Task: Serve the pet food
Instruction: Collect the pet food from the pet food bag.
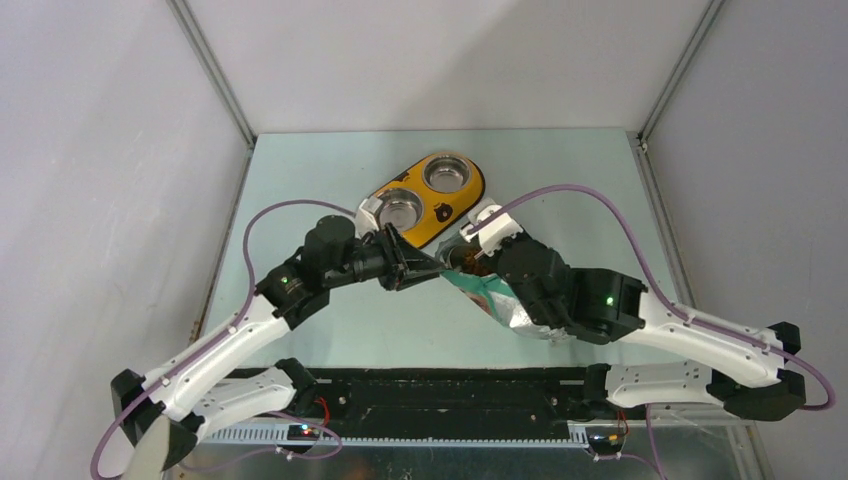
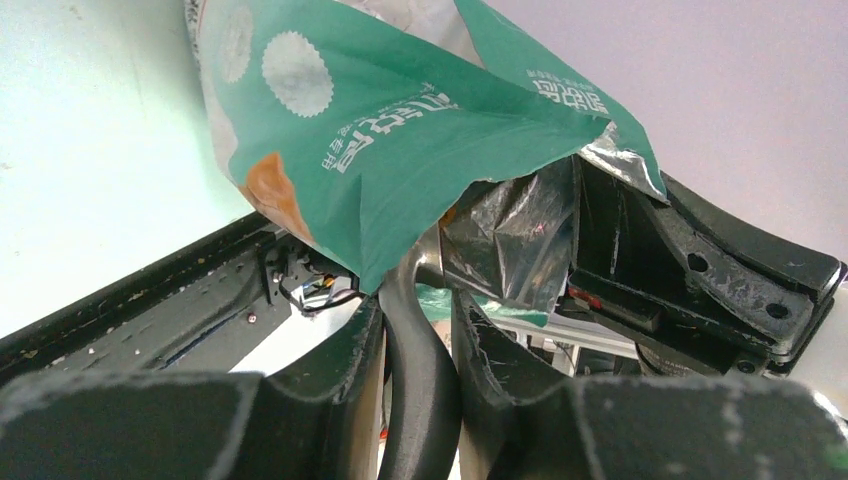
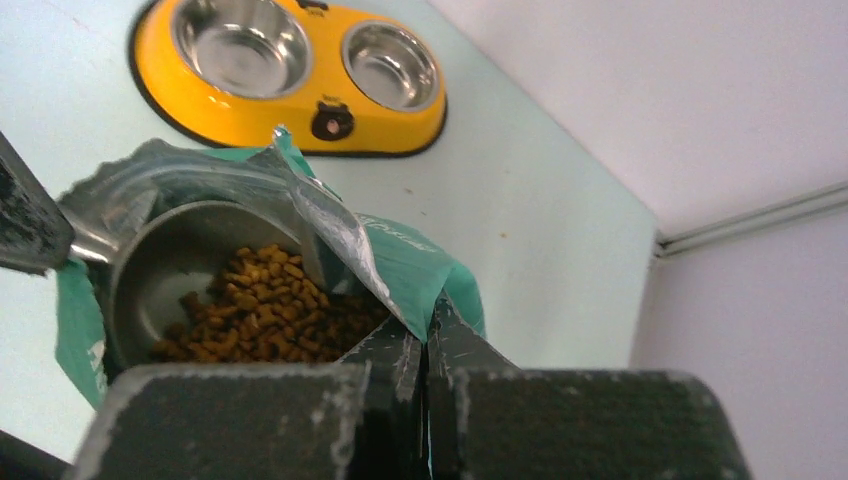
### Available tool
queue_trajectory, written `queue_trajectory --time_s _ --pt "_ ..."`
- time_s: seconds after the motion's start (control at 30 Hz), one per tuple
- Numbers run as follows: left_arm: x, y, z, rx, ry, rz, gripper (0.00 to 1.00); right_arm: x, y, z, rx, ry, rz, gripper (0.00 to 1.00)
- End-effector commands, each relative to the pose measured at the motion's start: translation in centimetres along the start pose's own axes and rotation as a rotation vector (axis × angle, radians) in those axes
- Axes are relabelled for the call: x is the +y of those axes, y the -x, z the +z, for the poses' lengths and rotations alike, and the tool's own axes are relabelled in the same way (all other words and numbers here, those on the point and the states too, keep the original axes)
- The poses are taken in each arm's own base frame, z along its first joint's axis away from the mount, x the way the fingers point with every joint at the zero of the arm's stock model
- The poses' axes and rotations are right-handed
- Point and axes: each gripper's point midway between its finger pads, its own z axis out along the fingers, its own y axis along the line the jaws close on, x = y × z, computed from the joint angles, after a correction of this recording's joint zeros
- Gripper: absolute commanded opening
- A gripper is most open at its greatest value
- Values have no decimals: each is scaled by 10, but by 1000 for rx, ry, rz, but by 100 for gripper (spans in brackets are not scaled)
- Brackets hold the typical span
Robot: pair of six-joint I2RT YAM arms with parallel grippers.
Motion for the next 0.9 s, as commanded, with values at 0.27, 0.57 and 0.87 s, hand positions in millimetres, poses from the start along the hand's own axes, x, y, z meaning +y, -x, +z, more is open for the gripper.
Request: queue_trajectory --time_s 0.27,0.57,0.87 --pt "-65 21 6 -41 -135 139 0 -64 51 -47 9 104 -254 0" --pt "-71 16 -15 -60 -157 145 0 -51 53 -23 -1 109 -254 0" --pt "-64 21 -47 -158 -107 161 0 -20 58 -1 30 91 -265 0"
